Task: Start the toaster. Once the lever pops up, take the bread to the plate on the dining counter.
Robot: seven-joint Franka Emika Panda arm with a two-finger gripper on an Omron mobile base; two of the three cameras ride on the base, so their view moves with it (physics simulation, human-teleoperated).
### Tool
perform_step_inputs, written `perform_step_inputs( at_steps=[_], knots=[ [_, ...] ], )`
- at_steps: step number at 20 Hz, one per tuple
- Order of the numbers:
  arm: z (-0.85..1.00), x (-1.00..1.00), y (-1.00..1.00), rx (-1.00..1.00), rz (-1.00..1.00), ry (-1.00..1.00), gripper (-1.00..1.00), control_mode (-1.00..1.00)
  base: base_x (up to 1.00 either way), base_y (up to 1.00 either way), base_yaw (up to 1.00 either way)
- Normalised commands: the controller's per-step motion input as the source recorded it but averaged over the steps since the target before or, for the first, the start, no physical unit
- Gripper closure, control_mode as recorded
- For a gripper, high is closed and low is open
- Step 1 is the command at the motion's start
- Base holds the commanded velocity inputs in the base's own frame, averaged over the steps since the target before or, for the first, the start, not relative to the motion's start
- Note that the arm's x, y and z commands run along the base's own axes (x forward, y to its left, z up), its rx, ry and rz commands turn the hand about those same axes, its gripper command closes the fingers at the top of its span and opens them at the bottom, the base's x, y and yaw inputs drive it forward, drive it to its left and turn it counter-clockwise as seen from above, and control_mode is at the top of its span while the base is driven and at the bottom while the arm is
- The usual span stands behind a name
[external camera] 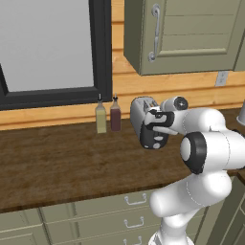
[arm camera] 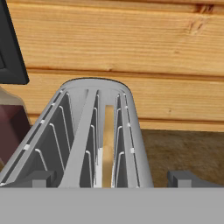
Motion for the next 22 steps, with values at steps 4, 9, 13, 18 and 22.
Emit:
perform_step_inputs(
  at_steps=[4,9,13,18,22],
  knots=[
    [0.00,0.00,0.00,0.00,0.00,0.00,-1.00,-1.00,0.00,0.00,0.00],
    [0.00,0.00,0.00,0.00,0.00,0.00,-1.00,-1.00,0.00,0.00,0.00],
    [0.00,0.00,0.00,0.00,0.00,0.00,-1.00,-1.00,0.00,0.00,0.00],
    [0.00,0.00,0.00,0.00,0.00,0.00,-1.00,-1.00,0.00,0.00,0.00],
    [0.00,0.00,0.00,0.00,0.00,0.00,-1.00,-1.00,0.00,0.00,0.00]
  ],
)
